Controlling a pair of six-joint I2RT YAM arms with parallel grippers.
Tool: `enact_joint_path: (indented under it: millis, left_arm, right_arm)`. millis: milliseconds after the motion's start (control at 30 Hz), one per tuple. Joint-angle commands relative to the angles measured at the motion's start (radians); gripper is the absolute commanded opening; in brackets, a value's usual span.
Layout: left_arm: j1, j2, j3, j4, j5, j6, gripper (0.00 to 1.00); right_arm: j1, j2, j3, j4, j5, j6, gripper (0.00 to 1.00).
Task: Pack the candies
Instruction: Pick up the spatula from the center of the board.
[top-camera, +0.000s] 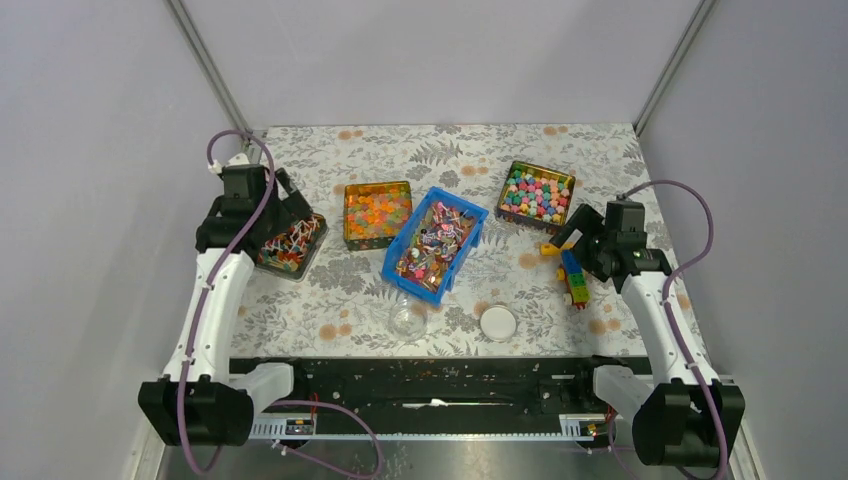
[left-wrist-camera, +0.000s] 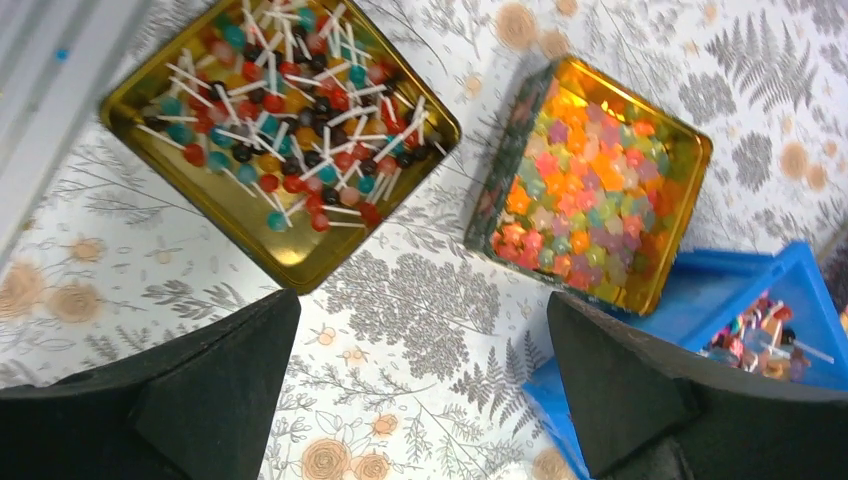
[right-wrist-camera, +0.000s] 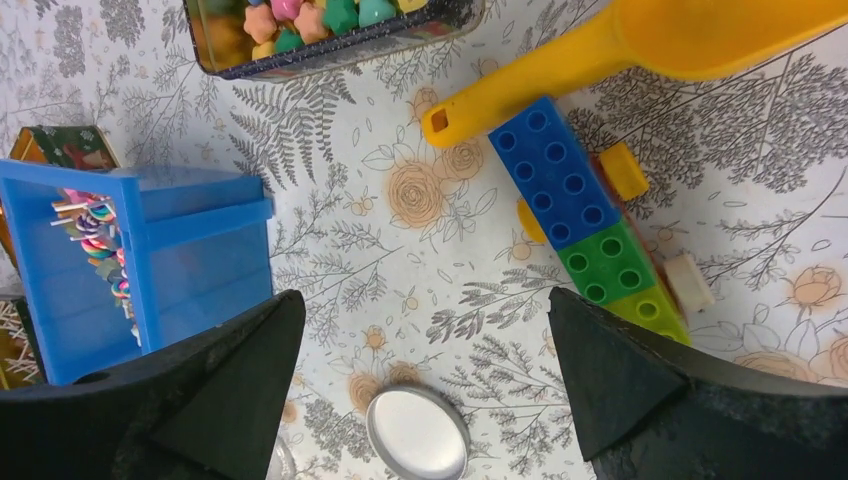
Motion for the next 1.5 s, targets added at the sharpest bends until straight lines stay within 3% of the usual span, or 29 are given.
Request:
enact_joint_path:
  millis: [0,267,533,733,1067,1467]
  left_arm:
    - [0.002,0.064,0.134,-0.098,-0.149,-0.011,0.99]
    - [0.002,0.104,0.174,-0.113,-0.12,0.089,0.99]
    - [-0.018,0.126,0.151,-0.021,0.088,0.066,0.99]
    - [-0.108,0.195,0.136,0.099,0.249,-0.032,0.99]
    - [-0.339,0.305,0.249,0.17,0.322,-0.065,0.99]
    - [-0.403,0.296,0.25,0.191,0.368,-0.065,0.99]
  right_arm:
    - [-0.002,0.059,0.099,-0.089,-0.056,0.047,0.98]
    - [-0.002,0.162,0.199,-0.171,-0.051,0.008,0.99]
    - [-0.012,0.225,0.289,-0.345,0.163,0.017,0.98]
    - [-0.068,0.241,0.308,-0.373,0.164,0.03,0.99]
    - [-0.244,0.351,0.301,-0.378,0.146,0.071,0.95]
    - [-0.374,0.606,0.44,-0.394,0.23,0.036,0.87]
